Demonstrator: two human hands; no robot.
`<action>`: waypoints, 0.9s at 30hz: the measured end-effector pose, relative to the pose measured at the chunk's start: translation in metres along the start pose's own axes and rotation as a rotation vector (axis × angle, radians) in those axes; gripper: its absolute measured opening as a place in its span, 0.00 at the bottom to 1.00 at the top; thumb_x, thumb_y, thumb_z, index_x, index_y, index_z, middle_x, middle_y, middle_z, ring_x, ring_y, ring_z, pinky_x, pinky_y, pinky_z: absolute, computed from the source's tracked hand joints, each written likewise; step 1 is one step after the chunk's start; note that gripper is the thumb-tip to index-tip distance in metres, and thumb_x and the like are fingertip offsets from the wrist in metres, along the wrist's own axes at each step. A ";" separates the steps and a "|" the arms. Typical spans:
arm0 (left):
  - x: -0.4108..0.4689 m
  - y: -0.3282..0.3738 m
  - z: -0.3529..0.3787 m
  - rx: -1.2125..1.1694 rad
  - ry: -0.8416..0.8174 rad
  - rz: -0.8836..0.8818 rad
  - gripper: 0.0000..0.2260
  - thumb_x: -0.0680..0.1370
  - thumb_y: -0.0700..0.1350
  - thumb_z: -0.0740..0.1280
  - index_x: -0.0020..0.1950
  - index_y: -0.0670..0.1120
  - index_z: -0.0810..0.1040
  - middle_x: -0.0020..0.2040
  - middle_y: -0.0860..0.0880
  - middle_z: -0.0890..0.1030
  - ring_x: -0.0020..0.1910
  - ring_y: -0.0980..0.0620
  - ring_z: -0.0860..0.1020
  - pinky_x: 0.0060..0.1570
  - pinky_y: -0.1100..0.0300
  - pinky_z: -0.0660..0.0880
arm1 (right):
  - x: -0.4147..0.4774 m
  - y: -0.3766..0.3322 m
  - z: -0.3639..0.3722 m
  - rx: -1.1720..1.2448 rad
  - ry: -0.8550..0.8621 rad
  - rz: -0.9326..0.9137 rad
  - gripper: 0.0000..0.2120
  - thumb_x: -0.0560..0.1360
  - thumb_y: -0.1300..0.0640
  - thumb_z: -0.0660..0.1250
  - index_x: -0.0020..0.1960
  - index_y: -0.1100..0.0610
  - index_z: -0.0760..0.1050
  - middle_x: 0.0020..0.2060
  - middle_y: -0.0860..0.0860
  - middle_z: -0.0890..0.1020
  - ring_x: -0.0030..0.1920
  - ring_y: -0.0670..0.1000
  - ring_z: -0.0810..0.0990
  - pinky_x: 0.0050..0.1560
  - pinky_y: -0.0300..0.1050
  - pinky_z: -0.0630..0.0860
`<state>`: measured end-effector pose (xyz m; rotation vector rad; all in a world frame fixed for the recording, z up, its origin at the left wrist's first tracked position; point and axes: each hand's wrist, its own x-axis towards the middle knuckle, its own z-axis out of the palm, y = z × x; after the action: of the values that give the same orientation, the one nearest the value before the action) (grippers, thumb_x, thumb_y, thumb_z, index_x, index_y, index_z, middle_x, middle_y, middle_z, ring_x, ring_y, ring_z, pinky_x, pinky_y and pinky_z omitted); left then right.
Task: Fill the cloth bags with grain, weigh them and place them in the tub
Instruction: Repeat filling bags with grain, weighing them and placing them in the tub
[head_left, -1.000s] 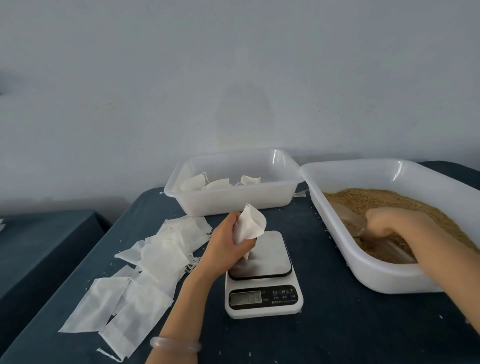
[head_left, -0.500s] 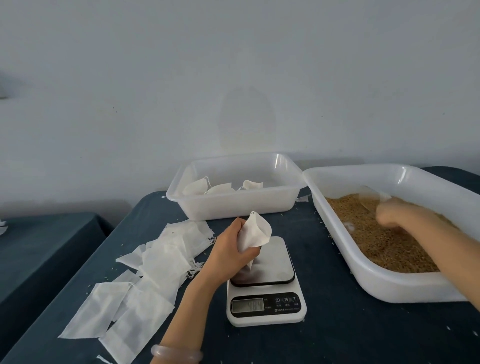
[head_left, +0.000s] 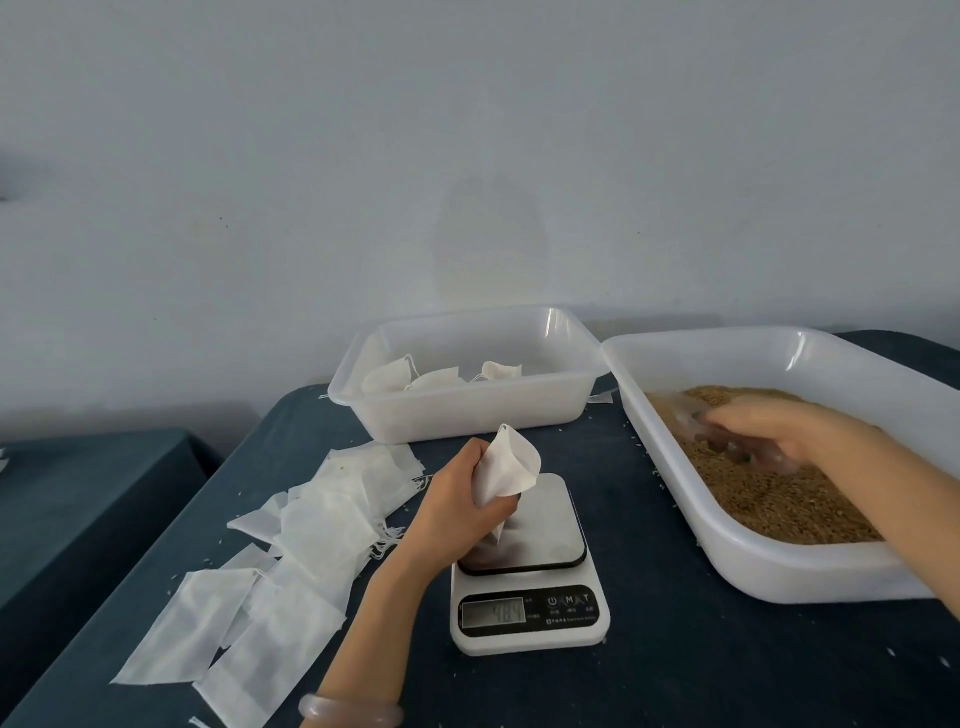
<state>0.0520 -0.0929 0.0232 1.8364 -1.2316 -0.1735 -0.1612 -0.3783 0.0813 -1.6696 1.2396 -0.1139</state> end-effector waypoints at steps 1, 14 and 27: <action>0.000 0.001 0.000 -0.020 0.001 -0.003 0.13 0.73 0.48 0.72 0.46 0.58 0.68 0.42 0.56 0.77 0.39 0.63 0.74 0.35 0.72 0.69 | 0.000 0.001 -0.002 -0.023 0.030 -0.008 0.12 0.79 0.55 0.65 0.54 0.64 0.75 0.35 0.55 0.77 0.26 0.49 0.71 0.26 0.41 0.67; -0.003 0.007 -0.003 -0.191 -0.011 -0.075 0.17 0.70 0.59 0.65 0.55 0.54 0.71 0.51 0.51 0.79 0.47 0.54 0.75 0.50 0.51 0.77 | -0.008 0.001 -0.013 -0.297 0.385 -0.275 0.17 0.82 0.48 0.58 0.47 0.60 0.77 0.40 0.57 0.82 0.36 0.56 0.79 0.38 0.47 0.74; -0.004 0.011 -0.009 -0.202 -0.062 -0.125 0.15 0.69 0.51 0.65 0.54 0.48 0.75 0.45 0.47 0.82 0.44 0.45 0.81 0.51 0.45 0.77 | -0.053 -0.024 0.021 -0.496 0.303 -0.968 0.13 0.79 0.53 0.64 0.63 0.46 0.76 0.51 0.51 0.82 0.51 0.52 0.79 0.54 0.52 0.76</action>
<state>0.0478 -0.0858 0.0353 1.7419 -1.0991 -0.4118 -0.1581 -0.3256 0.1127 -2.6499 0.5698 -0.7115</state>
